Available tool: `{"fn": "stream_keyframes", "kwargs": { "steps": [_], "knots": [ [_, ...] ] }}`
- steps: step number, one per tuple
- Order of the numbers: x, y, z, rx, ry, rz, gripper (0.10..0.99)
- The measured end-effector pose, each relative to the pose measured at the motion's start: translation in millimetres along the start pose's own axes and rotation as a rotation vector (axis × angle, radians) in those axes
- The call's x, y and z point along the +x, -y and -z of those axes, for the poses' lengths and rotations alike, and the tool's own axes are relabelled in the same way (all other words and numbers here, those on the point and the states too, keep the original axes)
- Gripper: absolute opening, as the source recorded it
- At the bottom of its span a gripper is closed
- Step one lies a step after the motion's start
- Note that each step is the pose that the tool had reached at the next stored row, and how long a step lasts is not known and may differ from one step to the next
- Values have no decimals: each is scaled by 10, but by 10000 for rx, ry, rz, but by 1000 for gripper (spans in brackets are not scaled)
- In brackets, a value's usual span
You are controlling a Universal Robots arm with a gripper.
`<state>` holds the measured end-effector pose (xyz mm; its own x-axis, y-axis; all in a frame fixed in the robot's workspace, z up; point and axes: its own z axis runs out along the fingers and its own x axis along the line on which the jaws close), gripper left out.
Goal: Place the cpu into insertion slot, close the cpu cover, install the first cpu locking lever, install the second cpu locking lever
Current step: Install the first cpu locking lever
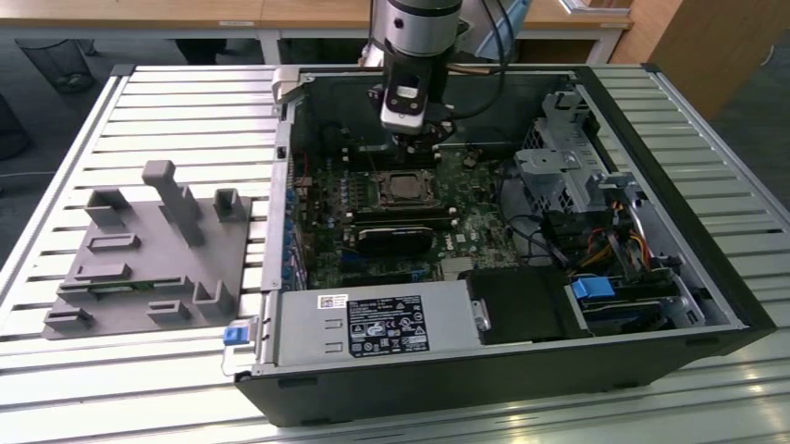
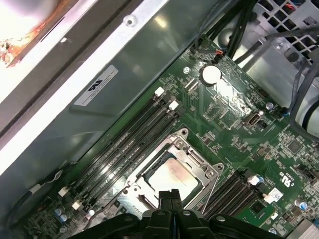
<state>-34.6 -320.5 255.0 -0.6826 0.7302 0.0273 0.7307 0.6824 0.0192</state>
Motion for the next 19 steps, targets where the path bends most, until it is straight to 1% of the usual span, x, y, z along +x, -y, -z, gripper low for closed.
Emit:
{"fn": "stream_keyframes", "kwargs": {
  "steps": [19],
  "knots": [
    [0, 0, 0, 27, -19, 1004, 122]
  ]
}}
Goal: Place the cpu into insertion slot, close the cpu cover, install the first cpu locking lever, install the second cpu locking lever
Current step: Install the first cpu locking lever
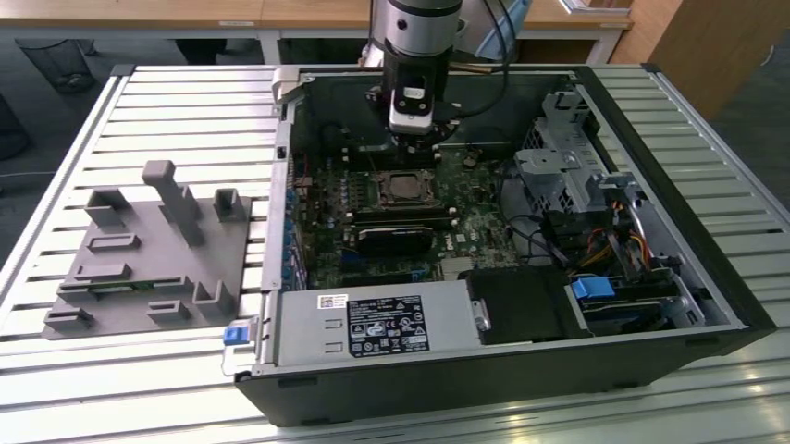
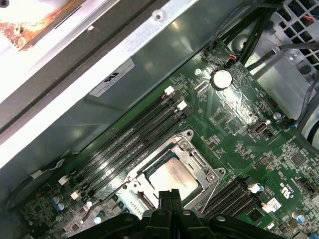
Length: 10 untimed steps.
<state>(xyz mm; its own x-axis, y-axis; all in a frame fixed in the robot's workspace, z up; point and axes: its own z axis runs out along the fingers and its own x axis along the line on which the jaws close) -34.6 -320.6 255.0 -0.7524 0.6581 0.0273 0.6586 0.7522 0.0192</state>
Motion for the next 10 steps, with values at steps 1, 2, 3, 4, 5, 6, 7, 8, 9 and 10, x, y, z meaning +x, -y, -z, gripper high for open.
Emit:
{"fn": "stream_keyframes", "kwargs": {
  "steps": [1, 2, 3, 4, 5, 6, 7, 8, 9, 10],
  "knots": [
    [0, 0, 0, 2, -1, 47, 122],
    [0, 0, 0, 3, -2, 96, 122],
    [0, 0, 0, 4, -3, 145, 122],
    [0, 0, 0, 6, -4, 197, 122],
    [0, 0, 0, 7, -5, 250, 122],
    [0, 0, 0, 9, -6, 327, 122],
    [0, 0, 0, 11, -8, 382, 122],
    [0, 0, 0, 12, -8, 437, 122],
    [0, 0, 0, 14, -9, 491, 122],
    [0, 0, 0, 15, -10, 546, 122]
  ]
}}
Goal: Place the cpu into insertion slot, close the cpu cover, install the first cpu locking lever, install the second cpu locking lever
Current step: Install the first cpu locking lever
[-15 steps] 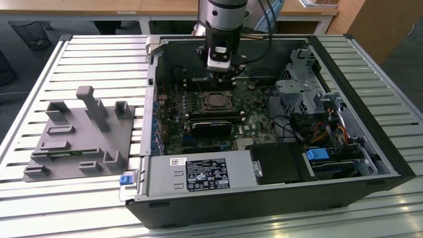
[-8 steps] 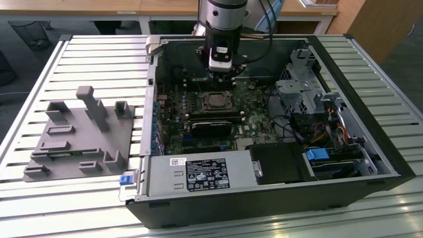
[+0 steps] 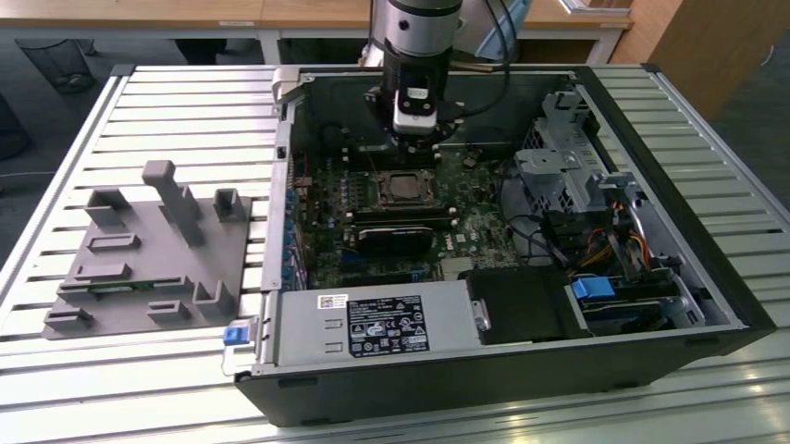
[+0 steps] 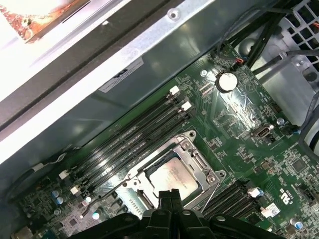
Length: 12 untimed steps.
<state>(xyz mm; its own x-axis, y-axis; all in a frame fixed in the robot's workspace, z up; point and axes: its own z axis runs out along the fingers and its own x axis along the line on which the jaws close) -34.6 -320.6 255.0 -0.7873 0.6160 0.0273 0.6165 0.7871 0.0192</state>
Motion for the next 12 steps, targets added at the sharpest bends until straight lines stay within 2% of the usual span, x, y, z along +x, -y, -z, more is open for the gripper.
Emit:
{"fn": "stream_keyframes", "kwargs": {
  "steps": [12],
  "knots": [
    [0, 1, 0, 20, -15, 762, 122]
  ]
}}
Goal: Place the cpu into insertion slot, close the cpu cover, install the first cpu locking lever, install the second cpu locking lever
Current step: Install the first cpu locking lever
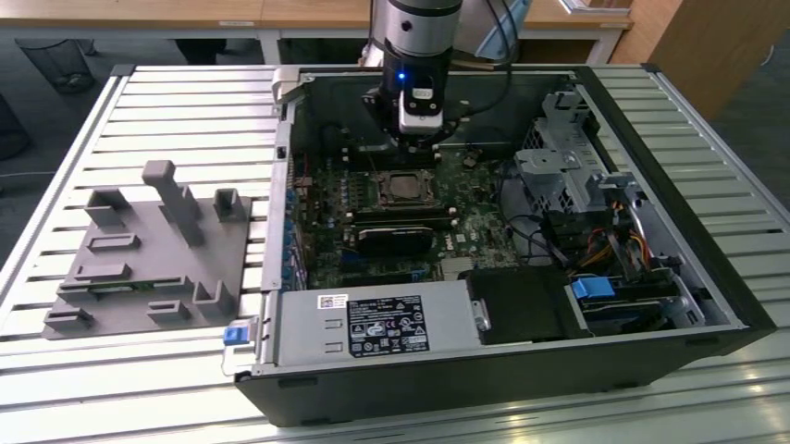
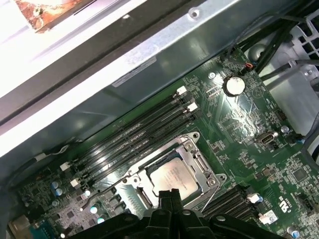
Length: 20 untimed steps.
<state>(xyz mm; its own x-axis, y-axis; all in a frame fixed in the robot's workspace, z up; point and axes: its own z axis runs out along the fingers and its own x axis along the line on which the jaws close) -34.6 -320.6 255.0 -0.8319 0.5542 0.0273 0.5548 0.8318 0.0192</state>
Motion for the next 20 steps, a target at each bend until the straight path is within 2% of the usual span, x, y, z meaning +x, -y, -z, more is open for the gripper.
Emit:
{"fn": "stream_keyframes", "kwargs": {
  "steps": [7, 20],
  "knots": [
    [0, 0, 0, 18, -13, 658, 122],
    [0, 0, -1, 79, -55, 2865, 122]
  ]
}}
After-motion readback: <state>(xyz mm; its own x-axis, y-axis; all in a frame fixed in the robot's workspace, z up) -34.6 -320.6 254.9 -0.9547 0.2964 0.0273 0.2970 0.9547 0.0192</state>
